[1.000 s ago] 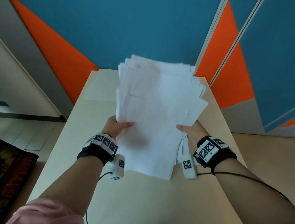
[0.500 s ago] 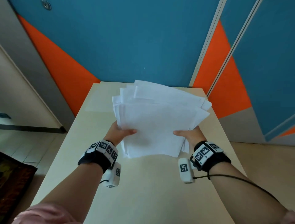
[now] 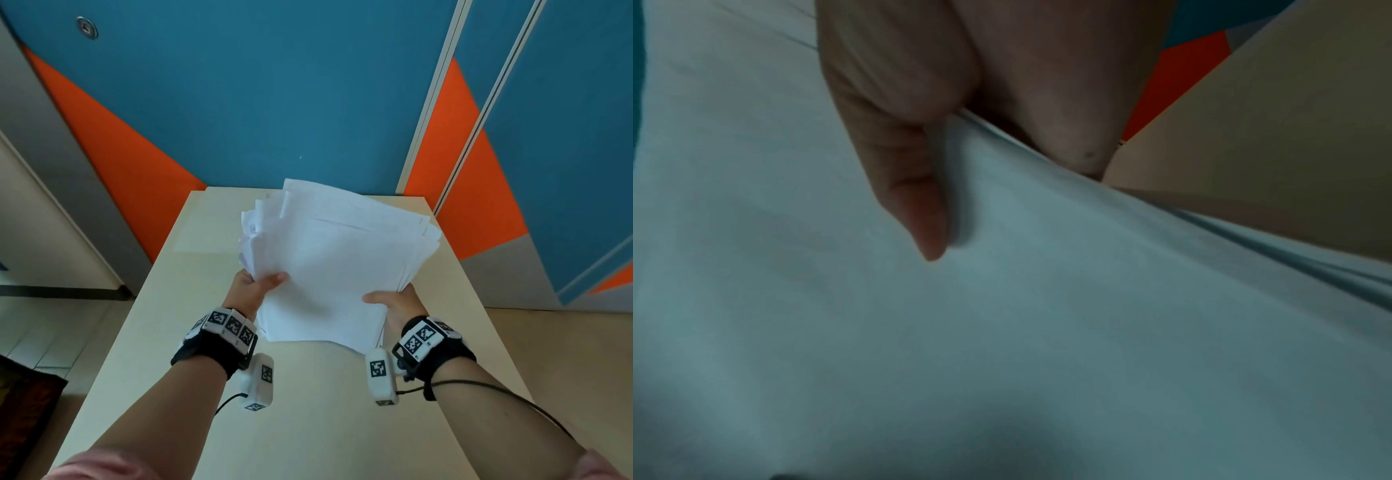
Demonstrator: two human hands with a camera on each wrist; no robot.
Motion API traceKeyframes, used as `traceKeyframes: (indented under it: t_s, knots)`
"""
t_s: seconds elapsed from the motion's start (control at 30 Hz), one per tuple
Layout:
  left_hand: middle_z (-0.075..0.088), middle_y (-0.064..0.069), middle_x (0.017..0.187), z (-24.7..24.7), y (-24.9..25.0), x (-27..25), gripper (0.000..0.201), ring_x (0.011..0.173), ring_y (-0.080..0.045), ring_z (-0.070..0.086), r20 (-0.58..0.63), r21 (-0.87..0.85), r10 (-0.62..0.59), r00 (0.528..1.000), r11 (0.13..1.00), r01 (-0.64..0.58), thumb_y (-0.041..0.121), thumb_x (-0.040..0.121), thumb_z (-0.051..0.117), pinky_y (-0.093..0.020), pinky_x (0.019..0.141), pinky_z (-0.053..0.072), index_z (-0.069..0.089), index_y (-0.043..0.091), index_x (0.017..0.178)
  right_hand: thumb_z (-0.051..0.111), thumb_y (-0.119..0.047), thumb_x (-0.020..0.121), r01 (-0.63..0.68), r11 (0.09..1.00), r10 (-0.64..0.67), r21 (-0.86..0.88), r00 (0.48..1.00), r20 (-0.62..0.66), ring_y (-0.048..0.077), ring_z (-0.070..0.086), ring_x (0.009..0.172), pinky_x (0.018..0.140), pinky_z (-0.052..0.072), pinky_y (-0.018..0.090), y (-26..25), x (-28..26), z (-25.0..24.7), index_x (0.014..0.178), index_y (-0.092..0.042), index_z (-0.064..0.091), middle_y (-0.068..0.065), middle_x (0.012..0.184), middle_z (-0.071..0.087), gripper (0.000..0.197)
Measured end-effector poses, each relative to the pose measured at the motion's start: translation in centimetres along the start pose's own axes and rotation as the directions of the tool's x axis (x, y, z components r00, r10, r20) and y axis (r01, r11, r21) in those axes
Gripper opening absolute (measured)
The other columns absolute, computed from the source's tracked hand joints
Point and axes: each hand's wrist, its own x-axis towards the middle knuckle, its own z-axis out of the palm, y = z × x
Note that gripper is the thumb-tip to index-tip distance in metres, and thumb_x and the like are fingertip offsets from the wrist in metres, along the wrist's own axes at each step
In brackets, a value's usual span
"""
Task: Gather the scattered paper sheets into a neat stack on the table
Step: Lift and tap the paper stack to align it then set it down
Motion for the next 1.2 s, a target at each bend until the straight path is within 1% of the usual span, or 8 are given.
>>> traceKeyframes:
  t_s: [0.17,0.3,0.53,0.6,0.73,0.87,1.07,1.2]
  knots:
    - [0.076,0.004,0.085,-1.2,0.1,0.3,0.056,0.079,-0.011,0.072,0.082,-0.014,-0.002,0.997,1.000,0.003,0.024,0.044,0.080,-0.027,0.071,0.056,0.065,0.015,0.098,0.060,0.018,0.069,0.012,0.967,-0.001,-0.254,0.999,0.042,0.035,0.060,0.106,0.093,0.048,0.040,1.2,1.3,-1.5,0.103,-0.006,0.058,0.014,0.102,0.064,0.041]
    - [0.076,0.004,0.089,-1.0,-0.2,0.5,0.062,0.082,-0.011,0.072,0.143,0.019,0.013,0.990,1.000,-0.016,0.019,0.041,0.080,-0.025,0.070,0.057,0.063,0.019,0.100,0.058,0.020,0.068,-0.028,0.923,0.053,-0.385,0.997,0.054,0.025,0.051,0.107,0.087,0.042,0.030,2.8,1.5,-1.8,0.128,-0.009,0.039,0.008,0.113,0.054,0.069]
    - [0.077,0.002,0.079,-1.0,-0.6,0.6,0.055,0.077,-0.016,0.072,0.133,-0.012,-0.030,0.991,0.999,0.032,0.021,0.038,0.080,-0.033,0.075,0.054,0.068,0.013,0.091,0.046,0.019,0.072,-0.093,0.870,0.128,-0.484,0.991,0.041,0.022,0.047,0.108,0.068,0.043,0.023,5.8,1.0,-1.8,0.138,-0.016,0.027,0.002,0.113,0.048,0.077]
    - [0.077,0.002,0.076,-1.1,-0.8,0.6,0.050,0.073,-0.016,0.072,0.126,-0.045,-0.038,0.991,0.998,0.044,0.021,0.039,0.079,-0.035,0.076,0.053,0.069,0.011,0.087,0.046,0.014,0.079,-0.104,0.908,0.121,-0.406,0.992,0.017,0.020,0.050,0.111,0.065,0.042,0.019,5.9,1.0,-1.9,0.134,-0.018,0.032,-0.003,0.110,0.052,0.066]
    - [0.077,0.002,0.077,-1.4,-1.0,0.6,0.036,0.073,-0.013,0.073,0.147,-0.082,-0.027,0.989,0.996,0.040,0.015,0.045,0.080,-0.034,0.076,0.051,0.072,0.015,0.080,0.050,0.009,0.081,0.007,0.960,-0.009,-0.279,1.000,-0.006,0.018,0.054,0.114,0.084,0.042,0.022,4.2,1.0,-1.6,0.123,-0.018,0.047,-0.005,0.109,0.058,0.050]
    - [0.076,0.003,0.076,-1.3,0.1,1.1,0.054,0.072,-0.011,0.072,0.153,-0.126,0.044,0.987,0.992,-0.025,0.036,0.027,0.093,-0.026,0.065,0.057,0.075,0.017,0.074,0.049,0.014,0.082,0.107,0.947,-0.097,-0.304,0.994,0.047,0.018,0.052,0.108,0.086,0.041,0.023,1.2,1.4,-1.1,0.128,-0.008,0.043,0.001,0.110,0.056,0.052]
    - [0.076,0.007,0.078,-0.3,3.8,1.6,0.048,0.074,-0.009,0.072,0.168,-0.149,0.170,0.971,0.978,-0.145,0.042,0.036,0.090,-0.024,0.067,0.057,0.076,0.023,0.077,0.067,0.014,0.070,0.208,0.947,-0.196,-0.244,0.978,0.073,0.011,0.057,0.101,0.093,0.046,0.029,-2.5,1.7,-1.0,0.126,-0.016,0.036,-0.003,0.112,0.057,0.070]
    - [0.076,0.007,0.076,-0.2,4.0,1.3,0.048,0.074,-0.008,0.072,0.197,-0.105,0.144,0.970,0.987,-0.125,0.046,0.033,0.090,-0.022,0.066,0.056,0.077,0.024,0.073,0.075,0.005,0.067,0.136,0.952,-0.117,-0.275,0.990,0.083,0.013,0.063,0.087,0.096,0.047,0.035,-3.7,1.3,-1.1,0.087,-0.020,0.061,-0.001,0.095,0.066,0.035]
